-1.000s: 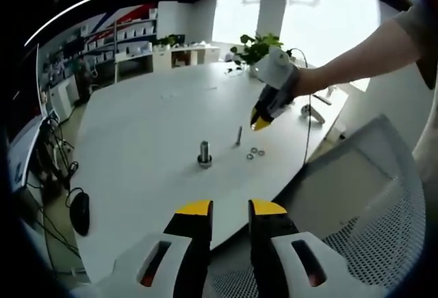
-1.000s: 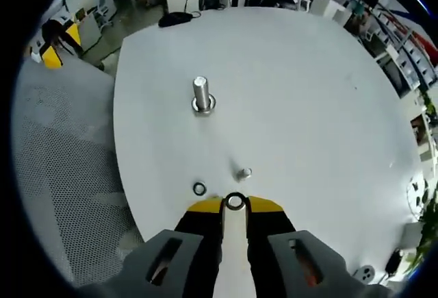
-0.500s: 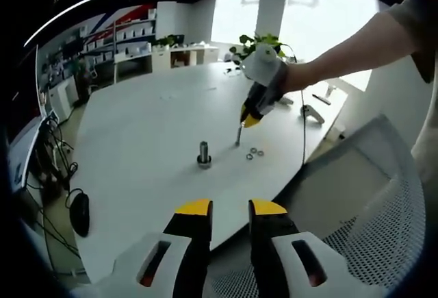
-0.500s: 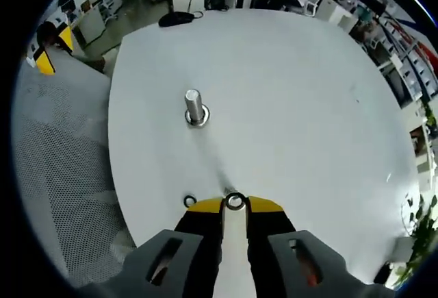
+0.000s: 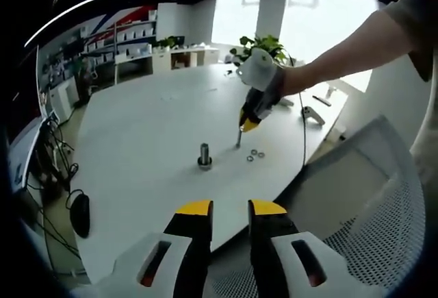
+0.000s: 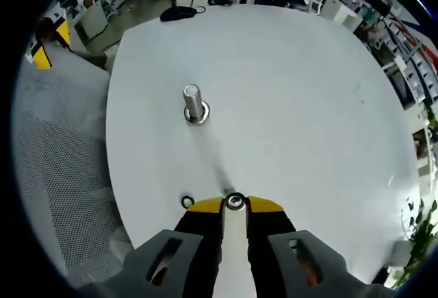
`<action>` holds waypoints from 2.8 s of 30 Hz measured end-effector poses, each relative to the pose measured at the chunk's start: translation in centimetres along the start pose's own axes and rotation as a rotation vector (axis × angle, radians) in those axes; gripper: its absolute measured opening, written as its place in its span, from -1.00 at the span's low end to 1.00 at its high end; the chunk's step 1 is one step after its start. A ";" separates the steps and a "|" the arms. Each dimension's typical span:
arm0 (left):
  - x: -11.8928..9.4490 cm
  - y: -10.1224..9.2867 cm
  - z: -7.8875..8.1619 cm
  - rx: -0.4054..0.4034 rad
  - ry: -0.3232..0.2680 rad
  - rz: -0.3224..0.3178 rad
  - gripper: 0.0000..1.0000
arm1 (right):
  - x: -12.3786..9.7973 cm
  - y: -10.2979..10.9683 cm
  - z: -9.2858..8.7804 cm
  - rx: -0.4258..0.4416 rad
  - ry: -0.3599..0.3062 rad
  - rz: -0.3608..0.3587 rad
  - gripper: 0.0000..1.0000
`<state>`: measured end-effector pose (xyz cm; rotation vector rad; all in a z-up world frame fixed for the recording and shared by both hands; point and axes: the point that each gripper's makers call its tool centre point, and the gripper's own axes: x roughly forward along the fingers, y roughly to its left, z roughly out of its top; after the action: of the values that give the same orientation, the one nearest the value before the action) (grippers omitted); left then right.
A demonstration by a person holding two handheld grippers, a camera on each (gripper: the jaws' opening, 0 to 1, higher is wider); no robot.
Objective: Place the washer onto the threaded stud by aligning its center hole with the stud, sliding it down to the base, and recovering from edge contact or off-axis alignment until the washer reaches the visible bottom stop.
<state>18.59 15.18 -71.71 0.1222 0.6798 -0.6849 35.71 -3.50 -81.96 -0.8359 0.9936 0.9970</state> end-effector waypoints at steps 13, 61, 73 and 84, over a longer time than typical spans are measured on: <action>0.1 -0.1 -0.1 0.002 0.006 -0.003 -0.64 | 0.9 0.3 -0.3 0.003 0.026 0.015 -0.72; 0.1 -0.4 -0.1 0.003 0.010 -0.021 -0.67 | 5.0 1.1 -3.3 0.104 0.100 0.037 -0.69; 0.0 -0.2 -0.2 0.003 0.013 -0.013 -0.67 | 3.7 1.2 -3.9 0.141 0.085 0.021 -0.51; 0.2 0.0 -0.3 0.005 0.025 -0.009 -0.68 | 2.8 2.4 -6.2 0.211 0.083 0.034 -0.49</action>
<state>18.50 15.15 -72.04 0.1327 0.7034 -0.6943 32.39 -7.53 -86.89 -0.6915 1.1649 0.8742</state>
